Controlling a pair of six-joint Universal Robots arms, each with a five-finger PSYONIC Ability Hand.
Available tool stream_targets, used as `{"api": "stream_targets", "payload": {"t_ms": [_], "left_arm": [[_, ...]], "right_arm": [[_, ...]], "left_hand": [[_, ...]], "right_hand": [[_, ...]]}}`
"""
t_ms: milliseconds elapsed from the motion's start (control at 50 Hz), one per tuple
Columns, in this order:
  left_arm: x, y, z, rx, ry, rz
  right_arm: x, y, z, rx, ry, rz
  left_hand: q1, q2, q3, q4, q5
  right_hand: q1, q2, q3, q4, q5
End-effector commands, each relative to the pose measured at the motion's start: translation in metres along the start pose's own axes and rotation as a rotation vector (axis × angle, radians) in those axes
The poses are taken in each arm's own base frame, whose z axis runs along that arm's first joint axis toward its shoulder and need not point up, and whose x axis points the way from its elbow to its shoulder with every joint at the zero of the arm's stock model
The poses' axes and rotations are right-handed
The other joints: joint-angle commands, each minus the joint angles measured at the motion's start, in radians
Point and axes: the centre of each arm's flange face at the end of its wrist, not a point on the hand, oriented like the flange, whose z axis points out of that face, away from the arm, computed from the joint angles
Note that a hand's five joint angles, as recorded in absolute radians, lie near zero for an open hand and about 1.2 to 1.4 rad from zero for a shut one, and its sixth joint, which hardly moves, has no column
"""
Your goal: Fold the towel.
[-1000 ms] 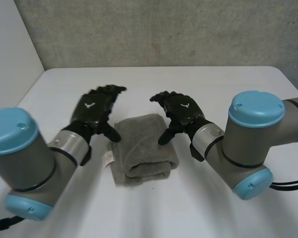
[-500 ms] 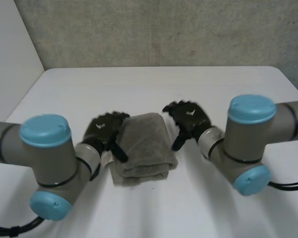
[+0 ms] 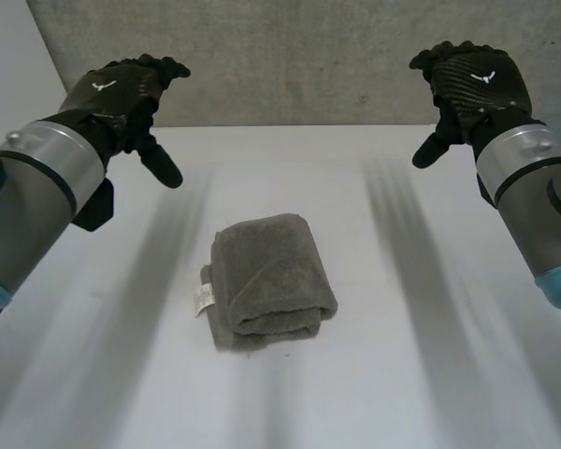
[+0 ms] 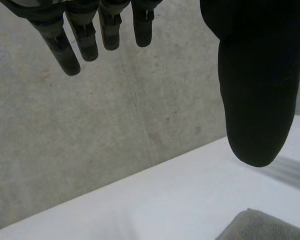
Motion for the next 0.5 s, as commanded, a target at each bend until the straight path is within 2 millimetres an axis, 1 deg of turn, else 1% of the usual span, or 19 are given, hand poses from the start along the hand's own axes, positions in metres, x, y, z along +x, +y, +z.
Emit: {"api": "stream_targets", "payload": {"t_ms": [20, 160, 360, 460, 500], "left_arm": [[-0.006, 0.007, -0.002, -0.024, -0.016, 0.0], [-0.004, 0.008, -0.002, -0.027, 0.001, -0.002], [-0.003, 0.015, -0.003, -0.052, 0.019, -0.006], [0.004, 0.019, -0.006, -0.075, 0.072, -0.018], [0.008, 0.02, -0.006, -0.084, 0.132, -0.045]], "right_arm": [[-0.001, 0.0, -0.004, -0.02, -0.012, 0.001], [-0.004, 0.0, -0.006, -0.033, -0.022, 0.002], [-0.004, -0.001, -0.007, -0.046, -0.024, 0.002], [-0.008, -0.001, -0.01, -0.071, -0.06, 0.009], [-0.01, -0.001, -0.011, -0.08, -0.079, 0.009]], "left_hand": [[0.0, 0.007, 0.006, 0.005, -0.028], [0.0, 0.007, 0.006, 0.005, -0.028], [-0.003, 0.004, 0.003, 0.002, -0.031], [-0.003, 0.004, 0.003, 0.002, -0.031], [-0.003, 0.004, 0.003, 0.002, -0.031]], "right_hand": [[-0.034, -0.049, -0.038, -0.058, -0.048], [-0.034, -0.049, -0.038, -0.058, -0.048], [-0.034, -0.049, -0.038, -0.058, -0.048], [-0.034, -0.049, -0.038, -0.058, -0.048], [-0.034, -0.049, -0.038, -0.058, -0.048]]}}
